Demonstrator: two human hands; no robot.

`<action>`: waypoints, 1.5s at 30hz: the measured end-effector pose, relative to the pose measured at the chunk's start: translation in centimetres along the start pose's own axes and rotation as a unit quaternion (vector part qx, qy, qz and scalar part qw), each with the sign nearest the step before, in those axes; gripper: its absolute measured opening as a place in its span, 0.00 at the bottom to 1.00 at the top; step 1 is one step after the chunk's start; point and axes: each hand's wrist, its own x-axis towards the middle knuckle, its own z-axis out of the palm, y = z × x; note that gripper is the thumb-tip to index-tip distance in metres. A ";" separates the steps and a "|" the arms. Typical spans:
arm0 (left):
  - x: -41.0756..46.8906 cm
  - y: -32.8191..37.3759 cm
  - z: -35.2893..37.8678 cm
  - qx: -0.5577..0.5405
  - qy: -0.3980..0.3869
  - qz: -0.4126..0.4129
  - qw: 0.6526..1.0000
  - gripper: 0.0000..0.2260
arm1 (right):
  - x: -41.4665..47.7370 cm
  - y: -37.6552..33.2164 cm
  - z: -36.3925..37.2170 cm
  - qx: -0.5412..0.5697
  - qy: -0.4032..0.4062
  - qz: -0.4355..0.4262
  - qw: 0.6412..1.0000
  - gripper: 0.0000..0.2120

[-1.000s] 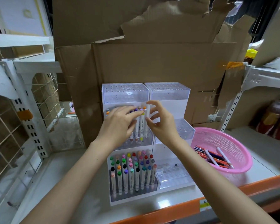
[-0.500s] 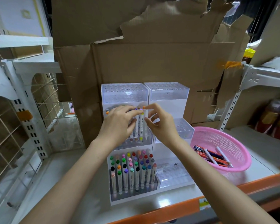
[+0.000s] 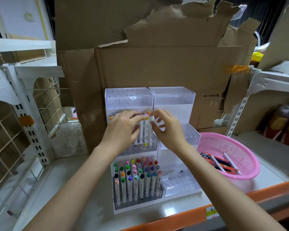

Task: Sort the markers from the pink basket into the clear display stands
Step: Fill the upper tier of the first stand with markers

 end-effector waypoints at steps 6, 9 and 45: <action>-0.1 -0.1 0.2 0.023 0.001 0.008 1.000 0.19 | 0.0 0.1 0.1 -0.024 0.012 -0.011 1.000 0.07; -0.3 -0.3 0.3 0.046 0.000 0.021 0.999 0.21 | 0.1 0.2 0.1 -0.035 0.010 -0.022 0.999 0.08; 7.1 23.1 17.9 0.031 -0.178 0.085 0.980 0.26 | -10.0 19.4 -18.3 -0.277 -0.314 0.163 0.894 0.31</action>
